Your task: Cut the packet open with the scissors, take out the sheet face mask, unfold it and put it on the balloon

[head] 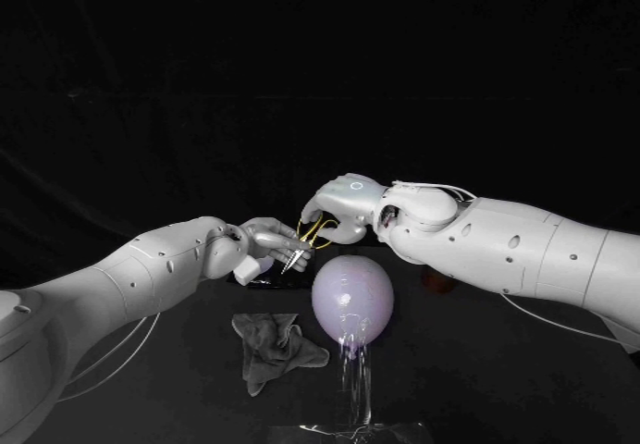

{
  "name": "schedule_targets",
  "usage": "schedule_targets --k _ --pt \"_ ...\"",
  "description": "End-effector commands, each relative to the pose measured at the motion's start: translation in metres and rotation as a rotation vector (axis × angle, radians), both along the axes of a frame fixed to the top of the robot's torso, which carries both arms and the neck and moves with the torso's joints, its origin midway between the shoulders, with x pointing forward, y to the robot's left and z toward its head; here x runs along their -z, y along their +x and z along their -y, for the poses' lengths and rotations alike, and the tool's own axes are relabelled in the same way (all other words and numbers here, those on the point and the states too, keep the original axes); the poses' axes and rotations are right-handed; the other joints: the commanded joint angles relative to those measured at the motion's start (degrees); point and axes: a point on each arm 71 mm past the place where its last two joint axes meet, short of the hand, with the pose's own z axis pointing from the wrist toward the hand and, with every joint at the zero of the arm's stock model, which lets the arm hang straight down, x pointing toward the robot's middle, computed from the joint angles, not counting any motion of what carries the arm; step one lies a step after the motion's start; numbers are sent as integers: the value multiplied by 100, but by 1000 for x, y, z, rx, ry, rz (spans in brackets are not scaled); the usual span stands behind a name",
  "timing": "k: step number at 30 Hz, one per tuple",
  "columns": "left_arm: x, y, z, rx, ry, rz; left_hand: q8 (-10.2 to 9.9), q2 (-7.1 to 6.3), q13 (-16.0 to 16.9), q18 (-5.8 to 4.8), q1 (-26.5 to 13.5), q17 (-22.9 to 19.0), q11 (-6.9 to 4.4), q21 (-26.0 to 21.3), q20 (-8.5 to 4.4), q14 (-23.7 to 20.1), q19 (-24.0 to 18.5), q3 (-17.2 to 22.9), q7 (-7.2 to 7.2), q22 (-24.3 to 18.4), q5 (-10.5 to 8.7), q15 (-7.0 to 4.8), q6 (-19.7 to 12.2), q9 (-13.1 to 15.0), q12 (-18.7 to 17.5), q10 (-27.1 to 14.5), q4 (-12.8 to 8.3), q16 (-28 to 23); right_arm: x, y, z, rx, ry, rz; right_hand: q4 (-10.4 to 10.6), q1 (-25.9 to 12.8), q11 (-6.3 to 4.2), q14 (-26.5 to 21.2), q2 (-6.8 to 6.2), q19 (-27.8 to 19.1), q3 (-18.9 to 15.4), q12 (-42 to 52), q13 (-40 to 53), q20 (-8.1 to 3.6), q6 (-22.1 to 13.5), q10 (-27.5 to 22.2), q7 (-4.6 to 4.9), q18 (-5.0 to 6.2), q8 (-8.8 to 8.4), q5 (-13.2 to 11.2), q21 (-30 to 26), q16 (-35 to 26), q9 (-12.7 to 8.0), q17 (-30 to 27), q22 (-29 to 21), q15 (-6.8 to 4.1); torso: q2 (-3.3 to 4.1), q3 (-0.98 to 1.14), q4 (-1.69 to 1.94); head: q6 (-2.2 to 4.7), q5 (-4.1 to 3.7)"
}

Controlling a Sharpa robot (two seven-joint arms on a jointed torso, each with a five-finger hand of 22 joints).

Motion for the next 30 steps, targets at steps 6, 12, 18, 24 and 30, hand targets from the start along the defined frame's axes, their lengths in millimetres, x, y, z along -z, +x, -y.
schedule_targets --k 6,12,18,24,30 --pt "-7 -1 7 45 2 1 24 58 6 50 -9 10 -97 50 -16 39 13 106 -1 15 16 1 53 785 3 128 -163 22 9 -2 -9 43 -72 125 1 24 -38 42 -94 -84 -83 -28 -5 -22 -94 -245 -38 32 -56 -60 -78 81 -13 120 261 -40 40 -20 26 17 -22" --pt "-10 -2 7 56 -6 15 26 53 6 46 -18 13 -101 65 -19 39 4 106 -9 24 16 0 58 791 2 133 -185 19 15 1 -9 70 -109 119 -7 52 -60 59 -89 -55 -129 -24 -4 -39 -136 -365 -63 22 -82 -53 -55 133 -20 181 303 -62 47 -25 30 -14 -2" --pt "-16 -4 10 61 -18 43 26 53 6 46 -18 14 -101 67 -19 39 3 106 -10 26 16 -1 59 792 2 133 -187 18 23 5 -6 99 -140 103 -14 92 -63 95 -46 -63 -114 2 7 -48 -98 -332 -64 26 -65 39 -68 221 -11 285 294 -62 42 -28 27 -31 3" --pt "-23 -5 13 76 -21 67 27 56 6 44 -25 17 -104 80 -22 41 -2 107 -13 34 16 -3 63 797 2 138 -201 17 26 11 0 138 -146 122 -17 109 -50 111 -17 -71 -75 25 13 -34 -35 -229 -50 26 -40 104 -83 281 1 343 288 -15 39 -21 26 -29 5" --pt "-29 -6 15 88 -21 82 28 58 6 43 -29 19 -105 87 -24 43 -5 107 -13 38 16 -5 66 799 2 141 -209 17 28 15 3 161 -163 123 -19 109 -42 107 -19 -74 -65 26 12 -21 -18 -199 -44 26 -34 61 -88 282 3 335 286 4 39 -30 20 -25 6"
